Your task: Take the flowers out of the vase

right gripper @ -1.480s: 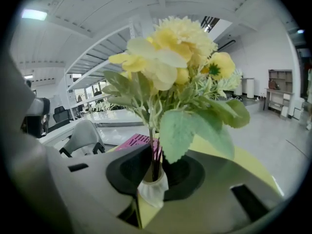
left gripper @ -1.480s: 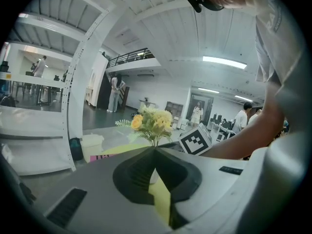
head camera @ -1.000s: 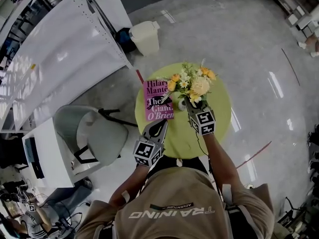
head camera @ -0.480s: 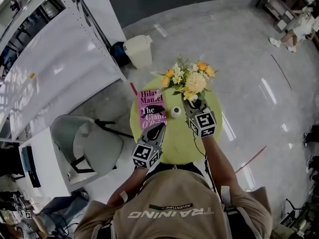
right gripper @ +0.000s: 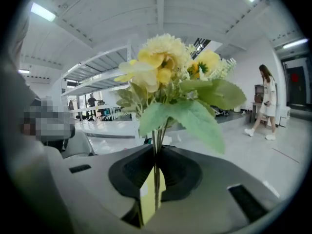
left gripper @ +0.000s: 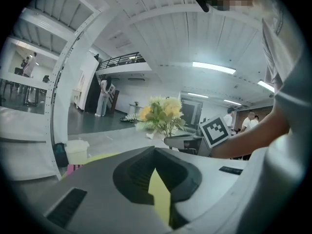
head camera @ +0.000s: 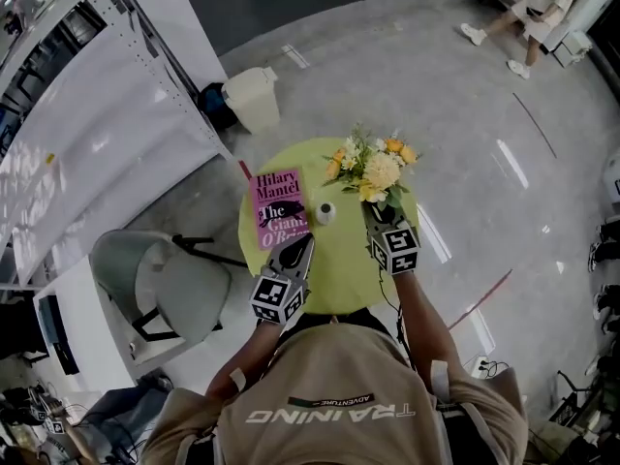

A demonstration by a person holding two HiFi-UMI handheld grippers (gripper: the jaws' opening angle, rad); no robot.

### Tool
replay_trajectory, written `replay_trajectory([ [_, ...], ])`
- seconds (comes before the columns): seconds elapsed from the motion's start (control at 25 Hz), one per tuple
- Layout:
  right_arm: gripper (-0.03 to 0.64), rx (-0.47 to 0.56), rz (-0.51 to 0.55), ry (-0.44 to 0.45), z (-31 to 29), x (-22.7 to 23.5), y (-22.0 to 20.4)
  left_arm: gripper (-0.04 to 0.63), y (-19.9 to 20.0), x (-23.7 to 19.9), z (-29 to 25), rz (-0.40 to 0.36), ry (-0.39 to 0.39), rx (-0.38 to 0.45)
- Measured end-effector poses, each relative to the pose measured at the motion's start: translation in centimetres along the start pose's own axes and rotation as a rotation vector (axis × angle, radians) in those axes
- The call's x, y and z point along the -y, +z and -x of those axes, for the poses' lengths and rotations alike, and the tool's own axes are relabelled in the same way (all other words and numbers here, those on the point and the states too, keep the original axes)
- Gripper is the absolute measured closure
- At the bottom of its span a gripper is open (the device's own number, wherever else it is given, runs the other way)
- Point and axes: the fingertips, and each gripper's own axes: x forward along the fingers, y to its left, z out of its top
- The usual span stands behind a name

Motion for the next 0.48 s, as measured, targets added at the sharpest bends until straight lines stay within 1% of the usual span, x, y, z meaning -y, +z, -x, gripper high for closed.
replay_trajectory([
  [0.2, 0.584, -0.100, -0.100, -0.034, 1.1, 1.7, -6.0, 0.589, -0.8, 0.8, -0.4, 0.004, -0.005, -0.028],
  [0.48, 0.584, -0.223, -0.224, -0.088, 0.6, 4.1, -12.7, 0.589, -1.5, 1.1, -1.0, 0.009, 0.000, -0.064],
])
